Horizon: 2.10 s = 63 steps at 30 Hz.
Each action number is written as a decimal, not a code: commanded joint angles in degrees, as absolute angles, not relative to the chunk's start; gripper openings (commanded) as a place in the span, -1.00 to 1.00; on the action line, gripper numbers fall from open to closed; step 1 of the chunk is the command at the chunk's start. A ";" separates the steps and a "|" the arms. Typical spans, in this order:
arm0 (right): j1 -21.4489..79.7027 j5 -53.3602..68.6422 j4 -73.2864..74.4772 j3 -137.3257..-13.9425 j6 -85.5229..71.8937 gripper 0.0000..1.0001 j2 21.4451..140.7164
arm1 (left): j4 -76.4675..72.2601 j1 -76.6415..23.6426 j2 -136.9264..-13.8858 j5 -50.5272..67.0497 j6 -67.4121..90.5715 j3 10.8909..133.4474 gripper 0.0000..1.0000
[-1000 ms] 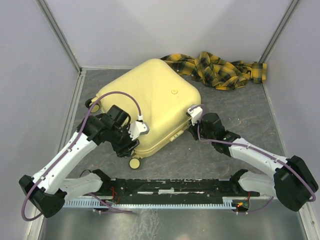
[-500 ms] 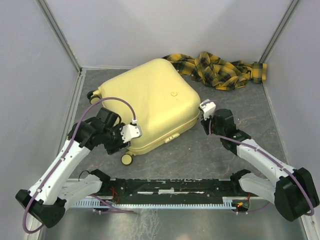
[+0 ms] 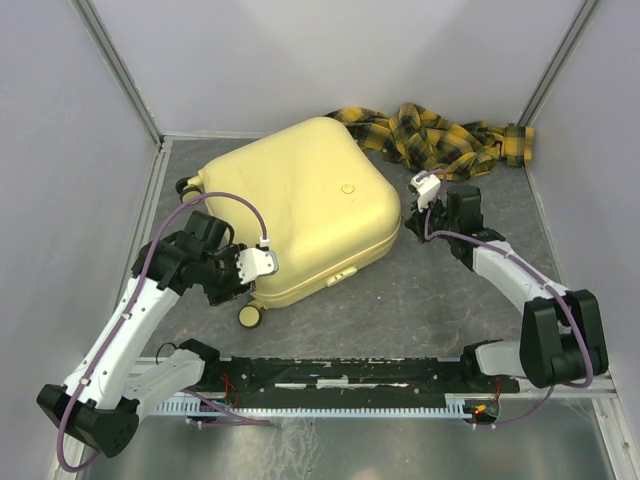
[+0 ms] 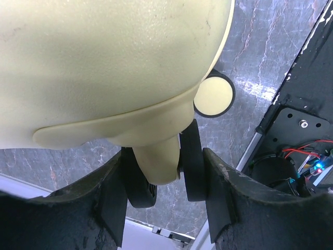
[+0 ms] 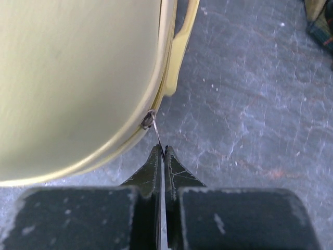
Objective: Pack the luggage
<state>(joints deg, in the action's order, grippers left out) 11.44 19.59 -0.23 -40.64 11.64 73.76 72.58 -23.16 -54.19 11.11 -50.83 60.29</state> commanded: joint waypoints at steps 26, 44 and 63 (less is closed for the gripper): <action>16.86 46.83 -5.34 -59.54 16.49 -0.96 93.97 | 68.92 -19.59 -53.87 11.08 -39.75 70.74 0.42; 19.79 45.11 -5.52 -55.26 16.62 -0.96 91.01 | 47.57 -2.59 -60.47 19.62 -1.44 80.14 0.62; 27.73 40.01 -13.36 -48.08 13.28 -0.96 84.36 | 27.84 16.48 -89.89 51.64 4.82 75.21 0.71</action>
<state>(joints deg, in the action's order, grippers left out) 22.41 34.04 -8.08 -49.50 16.08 89.12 29.76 19.49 -83.79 37.85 4.86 74.00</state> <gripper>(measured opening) 0.023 0.870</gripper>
